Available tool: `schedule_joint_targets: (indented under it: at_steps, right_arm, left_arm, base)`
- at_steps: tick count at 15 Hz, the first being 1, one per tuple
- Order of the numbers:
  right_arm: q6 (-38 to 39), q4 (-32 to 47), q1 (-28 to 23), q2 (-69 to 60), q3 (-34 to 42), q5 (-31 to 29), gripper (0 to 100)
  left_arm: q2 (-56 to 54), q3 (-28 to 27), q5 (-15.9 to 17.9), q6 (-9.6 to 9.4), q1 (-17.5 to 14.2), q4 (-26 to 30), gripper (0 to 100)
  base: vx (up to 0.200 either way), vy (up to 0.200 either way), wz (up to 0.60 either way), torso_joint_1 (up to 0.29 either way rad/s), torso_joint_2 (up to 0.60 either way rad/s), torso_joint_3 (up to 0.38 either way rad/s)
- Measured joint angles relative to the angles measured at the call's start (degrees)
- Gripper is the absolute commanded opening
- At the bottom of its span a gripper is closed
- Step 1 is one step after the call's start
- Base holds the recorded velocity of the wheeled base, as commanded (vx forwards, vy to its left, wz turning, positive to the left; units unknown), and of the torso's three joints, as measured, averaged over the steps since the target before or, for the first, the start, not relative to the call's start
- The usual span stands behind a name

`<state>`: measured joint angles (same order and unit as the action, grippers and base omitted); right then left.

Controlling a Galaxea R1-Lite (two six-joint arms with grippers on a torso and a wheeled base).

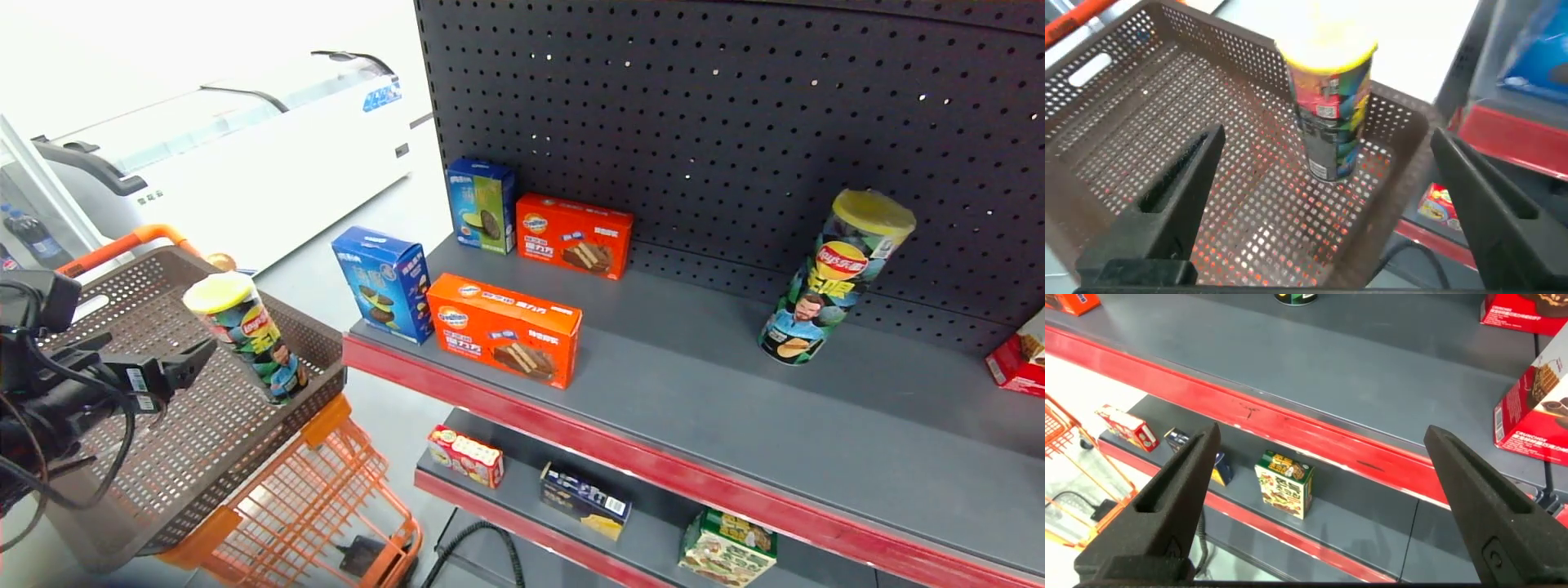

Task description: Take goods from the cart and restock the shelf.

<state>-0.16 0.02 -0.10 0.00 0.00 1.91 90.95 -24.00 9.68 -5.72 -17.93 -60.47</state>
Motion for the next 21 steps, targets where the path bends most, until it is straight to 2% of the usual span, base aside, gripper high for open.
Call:
schedule_joint_targets:
  at_steps: [3,5,6,12,21]
  right_arm:
    - [0.0,0.0,0.0,0.0,0.0,0.0,100]
    - [0.0,0.0,0.0,0.0,0.0,0.0,100]
    - [0.0,0.0,0.0,0.0,0.0,-0.02,100]
    - [0.0,0.02,0.0,0.0,0.0,0.0,100]
    - [0.0,0.05,0.0,0.0,0.0,0.0,100]
  left_arm:
    - [9.16,-1.74,5.36,0.24,-3.04,-7.25,100]
    - [13.92,-4.3,13.67,0.72,-3.91,-9.28,100]
    - [15.86,-5.73,15.38,0.82,-4.22,-9.68,100]
    - [26.3,-17.31,16.64,0.35,-4.25,-10.48,100]
    - [37.11,-25.08,16.7,0.44,-1.63,-15.98,100]
  base:
    - [0.0,0.0,0.0,0.0,0.0,0.0]
    - [0.0,0.0,0.0,0.0,0.0,0.0]
    - [0.0,0.0,0.0,0.0,0.0,0.0]
    - [0.0,0.0,0.0,0.0,0.0,0.0]
    - [0.0,0.0,0.0,0.0,0.0,0.0]
